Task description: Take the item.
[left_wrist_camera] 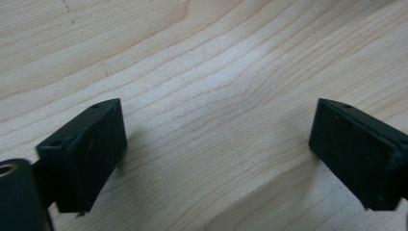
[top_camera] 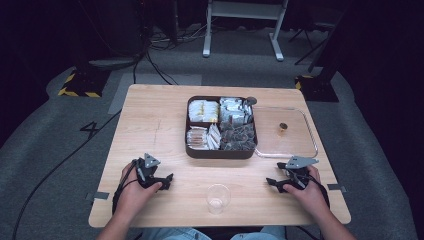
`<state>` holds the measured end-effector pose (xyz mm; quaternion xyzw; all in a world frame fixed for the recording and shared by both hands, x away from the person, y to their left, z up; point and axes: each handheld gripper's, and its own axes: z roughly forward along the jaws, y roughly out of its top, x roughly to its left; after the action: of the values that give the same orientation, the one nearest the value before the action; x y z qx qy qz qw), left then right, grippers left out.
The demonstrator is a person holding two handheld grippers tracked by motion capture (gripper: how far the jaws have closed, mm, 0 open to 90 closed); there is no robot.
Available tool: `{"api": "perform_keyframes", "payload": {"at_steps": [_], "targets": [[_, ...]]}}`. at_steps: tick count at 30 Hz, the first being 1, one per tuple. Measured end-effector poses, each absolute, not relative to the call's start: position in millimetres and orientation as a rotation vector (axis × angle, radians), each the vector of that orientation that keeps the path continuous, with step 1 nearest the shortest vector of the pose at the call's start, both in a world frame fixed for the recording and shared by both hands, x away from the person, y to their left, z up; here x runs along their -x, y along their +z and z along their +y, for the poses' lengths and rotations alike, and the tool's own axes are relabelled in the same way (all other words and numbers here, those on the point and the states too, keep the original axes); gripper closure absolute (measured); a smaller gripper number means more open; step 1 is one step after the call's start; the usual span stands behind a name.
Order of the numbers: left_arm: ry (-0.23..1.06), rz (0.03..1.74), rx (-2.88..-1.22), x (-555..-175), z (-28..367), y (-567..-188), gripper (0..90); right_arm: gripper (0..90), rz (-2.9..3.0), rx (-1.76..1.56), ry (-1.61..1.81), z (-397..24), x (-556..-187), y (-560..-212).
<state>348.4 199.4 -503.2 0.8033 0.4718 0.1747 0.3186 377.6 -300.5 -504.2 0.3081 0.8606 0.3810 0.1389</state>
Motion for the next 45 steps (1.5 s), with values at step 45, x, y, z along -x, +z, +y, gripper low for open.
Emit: {"api": "perform_keyframes", "payload": {"at_steps": [45], "targets": [[0.416,0.969,-2.083,-417.0,158.0,-375.4,29.1,24.0,2.478,-0.900,1.111,-301.8,-377.8,-504.0]]}}
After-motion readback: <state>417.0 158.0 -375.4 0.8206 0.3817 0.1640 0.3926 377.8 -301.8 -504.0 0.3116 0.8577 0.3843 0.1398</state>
